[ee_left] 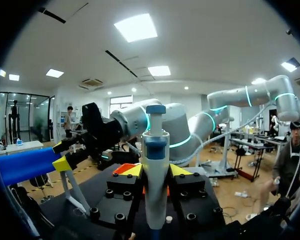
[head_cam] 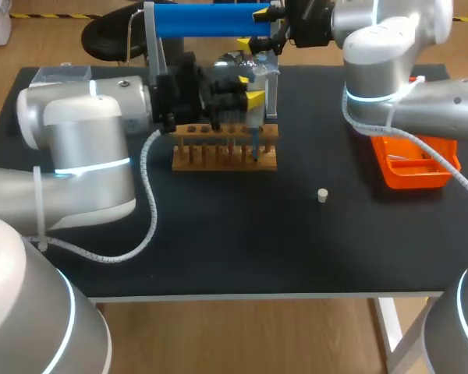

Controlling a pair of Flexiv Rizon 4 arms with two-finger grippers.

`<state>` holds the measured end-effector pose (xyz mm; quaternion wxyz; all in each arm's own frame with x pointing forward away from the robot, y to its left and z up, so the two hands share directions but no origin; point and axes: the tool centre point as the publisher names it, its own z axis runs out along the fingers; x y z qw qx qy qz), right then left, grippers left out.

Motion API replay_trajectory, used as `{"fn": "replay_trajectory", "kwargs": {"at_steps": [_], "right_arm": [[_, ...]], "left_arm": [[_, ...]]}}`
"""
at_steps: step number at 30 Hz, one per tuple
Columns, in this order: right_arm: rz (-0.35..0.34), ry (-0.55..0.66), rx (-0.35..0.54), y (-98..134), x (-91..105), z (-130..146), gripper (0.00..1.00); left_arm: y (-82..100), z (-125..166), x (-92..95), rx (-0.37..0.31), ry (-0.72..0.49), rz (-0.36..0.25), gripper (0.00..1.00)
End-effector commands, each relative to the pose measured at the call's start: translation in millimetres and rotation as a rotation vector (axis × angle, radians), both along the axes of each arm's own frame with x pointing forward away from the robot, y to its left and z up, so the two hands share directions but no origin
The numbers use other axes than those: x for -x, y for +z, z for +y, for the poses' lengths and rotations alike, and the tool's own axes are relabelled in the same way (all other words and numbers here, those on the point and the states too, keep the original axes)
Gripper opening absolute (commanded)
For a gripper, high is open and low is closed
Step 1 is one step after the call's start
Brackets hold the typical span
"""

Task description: Invert the test tube, pick up the pipette, mount the tip to pipette, aspirate from beaker and dispense into the tube, eject the tip, return the pipette, and cap with the stopper.

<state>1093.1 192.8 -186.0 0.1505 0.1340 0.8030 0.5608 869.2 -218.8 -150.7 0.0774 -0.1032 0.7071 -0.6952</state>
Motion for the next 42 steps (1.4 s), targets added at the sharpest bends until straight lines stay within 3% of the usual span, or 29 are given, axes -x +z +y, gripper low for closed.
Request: {"fn": "replay_trajectory", "kwargs": {"at_steps": [1,8,17,29,42], "right_arm": [[0.003,0.003,0.003,1,-0.4,-1,1.0],[0.003,0.003,0.003,1,-0.4,-1,1.0],[0.003,0.003,0.003,1,-0.4,-1,1.0],[0.003,0.003,0.003,1,-0.4,-1,1.0],[0.003,0.003,0.003,1,-0.4,-1,1.0]], "left_arm": [[4.3,40,13.8,0.03,0.106,-0.007,0.0],[8.2,97,-0.5,0.016,0.256,-0.009,0.0],[12.6,154,-44.0,-0.001,0.397,-0.031,0.0],[0.1,170,-100.7,0.018,0.64,-0.024,0.0],[0.5,156,-133.3,0.001,0.819,0.005,0.0]]}}
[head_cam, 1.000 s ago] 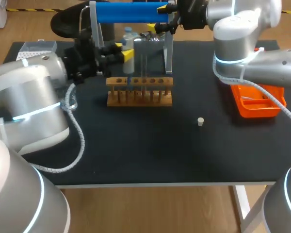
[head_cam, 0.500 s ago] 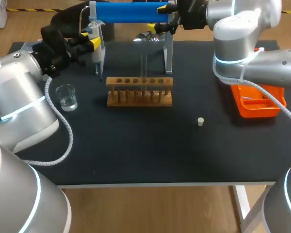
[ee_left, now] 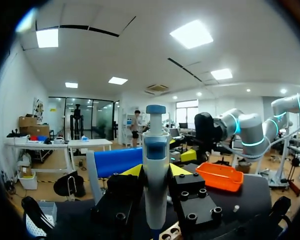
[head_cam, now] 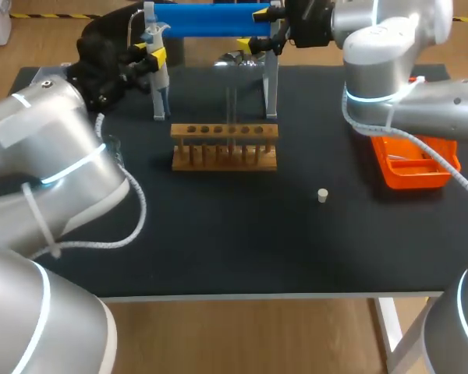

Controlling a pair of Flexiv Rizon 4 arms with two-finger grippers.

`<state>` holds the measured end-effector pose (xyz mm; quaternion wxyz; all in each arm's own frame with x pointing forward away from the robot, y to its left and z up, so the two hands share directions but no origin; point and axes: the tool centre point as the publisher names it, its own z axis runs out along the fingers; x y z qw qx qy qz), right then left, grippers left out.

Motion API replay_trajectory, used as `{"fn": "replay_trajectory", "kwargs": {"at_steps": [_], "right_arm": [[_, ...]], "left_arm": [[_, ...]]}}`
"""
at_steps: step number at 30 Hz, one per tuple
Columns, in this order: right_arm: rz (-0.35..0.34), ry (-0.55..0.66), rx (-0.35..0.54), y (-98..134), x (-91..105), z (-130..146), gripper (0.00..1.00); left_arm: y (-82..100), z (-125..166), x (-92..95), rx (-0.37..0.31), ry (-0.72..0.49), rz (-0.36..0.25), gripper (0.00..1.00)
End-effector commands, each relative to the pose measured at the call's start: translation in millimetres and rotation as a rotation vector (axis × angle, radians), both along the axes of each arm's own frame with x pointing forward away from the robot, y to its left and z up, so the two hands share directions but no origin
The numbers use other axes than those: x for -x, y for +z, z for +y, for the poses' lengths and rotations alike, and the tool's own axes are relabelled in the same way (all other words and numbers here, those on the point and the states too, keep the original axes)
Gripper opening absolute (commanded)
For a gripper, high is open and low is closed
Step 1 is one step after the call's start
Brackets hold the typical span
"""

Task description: Invert the test tube, pick up the pipette, mount the tip to pipette, aspirate from beaker and dispense into the tube, eject the tip, return the pipette, and cap with the stopper.

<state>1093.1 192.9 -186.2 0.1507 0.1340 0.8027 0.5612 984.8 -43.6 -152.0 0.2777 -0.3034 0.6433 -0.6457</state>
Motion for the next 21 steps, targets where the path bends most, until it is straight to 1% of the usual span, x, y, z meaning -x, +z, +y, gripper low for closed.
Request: {"fn": "replay_trajectory", "kwargs": {"at_steps": [1,3,7,12,16,21], "right_arm": [[0.004,0.004,0.004,1,-0.4,-1,1.0],[0.004,0.004,0.004,1,-0.4,-1,1.0],[0.004,0.004,0.004,1,-0.4,-1,1.0],[0.004,0.004,0.004,1,-0.4,-1,1.0],[0.004,0.004,0.004,1,-0.4,-1,1.0],[0.004,0.004,0.004,1,-0.4,-1,1.0]], "left_arm": [[1.9,-21,-19.8,-0.01,0.239,0.016,0.0],[2.6,-23,-24.0,-0.005,0.271,0.014,0.0],[5.9,-29,-32.3,-0.036,0.336,0.023,0.0],[7.3,-33,-40.3,-0.041,0.402,0.042,0.0],[7.6,-33,-46.6,-0.055,0.466,0.043,0.0],[5.8,-34,-57.8,-0.066,0.505,0.054,0.0]]}}
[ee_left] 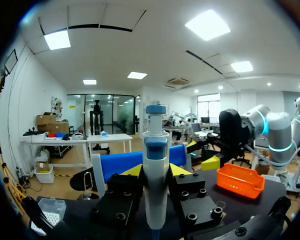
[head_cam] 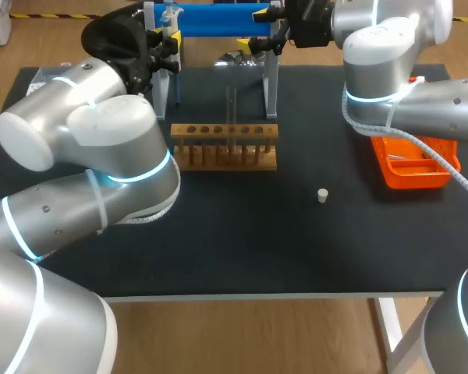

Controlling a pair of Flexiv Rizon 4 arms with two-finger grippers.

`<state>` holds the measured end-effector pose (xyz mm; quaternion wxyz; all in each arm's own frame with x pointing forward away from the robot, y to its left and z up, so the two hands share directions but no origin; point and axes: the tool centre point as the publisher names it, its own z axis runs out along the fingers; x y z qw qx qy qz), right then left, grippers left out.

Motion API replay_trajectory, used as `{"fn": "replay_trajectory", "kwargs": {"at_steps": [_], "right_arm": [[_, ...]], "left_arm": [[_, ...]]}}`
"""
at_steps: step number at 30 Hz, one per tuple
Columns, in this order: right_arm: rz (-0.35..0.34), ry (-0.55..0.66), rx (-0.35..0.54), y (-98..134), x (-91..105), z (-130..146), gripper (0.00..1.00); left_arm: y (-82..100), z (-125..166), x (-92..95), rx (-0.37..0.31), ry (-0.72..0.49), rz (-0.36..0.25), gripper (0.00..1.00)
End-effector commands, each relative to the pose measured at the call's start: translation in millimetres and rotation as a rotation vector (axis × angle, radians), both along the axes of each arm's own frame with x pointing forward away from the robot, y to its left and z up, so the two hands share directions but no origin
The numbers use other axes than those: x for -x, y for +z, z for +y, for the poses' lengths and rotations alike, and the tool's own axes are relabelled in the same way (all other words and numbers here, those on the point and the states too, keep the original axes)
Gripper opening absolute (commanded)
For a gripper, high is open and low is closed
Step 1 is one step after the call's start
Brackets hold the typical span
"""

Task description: Invert the test tube, pick up the pipette, mount the tip to pipette, aspirate from beaker and dispense into the tube, eject the tip, return the pipette, and cap with the stopper.

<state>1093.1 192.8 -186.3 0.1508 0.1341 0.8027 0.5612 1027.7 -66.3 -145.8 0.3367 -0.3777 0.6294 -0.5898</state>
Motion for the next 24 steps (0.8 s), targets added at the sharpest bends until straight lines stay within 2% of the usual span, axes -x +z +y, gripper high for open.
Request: {"fn": "replay_trajectory", "kwargs": {"at_steps": [1,10,24], "right_arm": [[0.004,0.004,0.004,1,-0.4,-1,1.0],[0.004,0.004,0.004,1,-0.4,-1,1.0],[0.004,0.004,0.004,1,-0.4,-1,1.0]], "left_arm": [[-0.9,-12,-16.9,-0.025,0.301,0.004,0.0],[-5.4,-6,-37.0,-0.036,0.35,0.02,0.0],[-17.6,3,-57.6,-0.042,0.403,0.036,0.0]]}}
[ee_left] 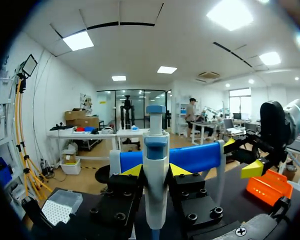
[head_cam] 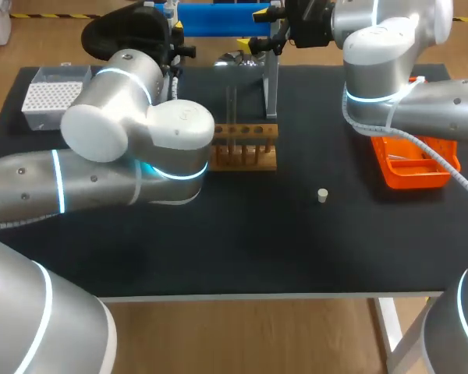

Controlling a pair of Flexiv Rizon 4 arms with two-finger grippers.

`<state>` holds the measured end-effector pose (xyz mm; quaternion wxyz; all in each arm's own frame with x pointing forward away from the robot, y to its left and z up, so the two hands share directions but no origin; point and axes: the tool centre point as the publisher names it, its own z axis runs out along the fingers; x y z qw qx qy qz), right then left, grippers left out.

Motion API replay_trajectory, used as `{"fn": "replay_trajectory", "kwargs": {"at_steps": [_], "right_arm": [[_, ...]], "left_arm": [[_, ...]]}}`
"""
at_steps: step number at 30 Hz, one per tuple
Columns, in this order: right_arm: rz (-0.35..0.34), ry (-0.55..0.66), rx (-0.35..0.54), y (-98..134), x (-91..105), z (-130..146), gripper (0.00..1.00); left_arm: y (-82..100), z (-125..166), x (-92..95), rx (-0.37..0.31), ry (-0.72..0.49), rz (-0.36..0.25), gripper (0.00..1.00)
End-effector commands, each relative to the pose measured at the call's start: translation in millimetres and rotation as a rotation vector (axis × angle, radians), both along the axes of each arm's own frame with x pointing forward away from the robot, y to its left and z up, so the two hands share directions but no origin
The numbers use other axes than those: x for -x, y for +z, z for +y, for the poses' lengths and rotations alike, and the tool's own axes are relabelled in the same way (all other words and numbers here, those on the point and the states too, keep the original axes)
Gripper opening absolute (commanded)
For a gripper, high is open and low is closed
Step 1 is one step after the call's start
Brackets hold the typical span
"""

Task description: Invert the test tube, pick up the pipette, mount the tip to pipette, aspirate from beaker and dispense into the tube, eject the tip, return the pipette, and cap with the stopper.

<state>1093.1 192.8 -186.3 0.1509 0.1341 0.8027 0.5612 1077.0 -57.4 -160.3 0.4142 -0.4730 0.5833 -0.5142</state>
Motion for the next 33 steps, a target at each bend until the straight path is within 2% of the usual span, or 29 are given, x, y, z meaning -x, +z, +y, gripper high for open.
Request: {"fn": "replay_trajectory", "kwargs": {"at_steps": [1,21,33], "right_arm": [[0.004,0.004,0.004,1,-0.4,-1,1.0],[0.004,0.004,0.004,1,-0.4,-1,1.0],[0.004,0.004,0.004,1,-0.4,-1,1.0]], "left_arm": [[-3.6,-5,-9.6,-0.007,0.109,-0.005,0.0],[-16.6,-1,-40.7,-0.031,0.111,0.018,0.0],[-21.0,1,-50.2,-0.034,0.103,0.032,0.0]]}}
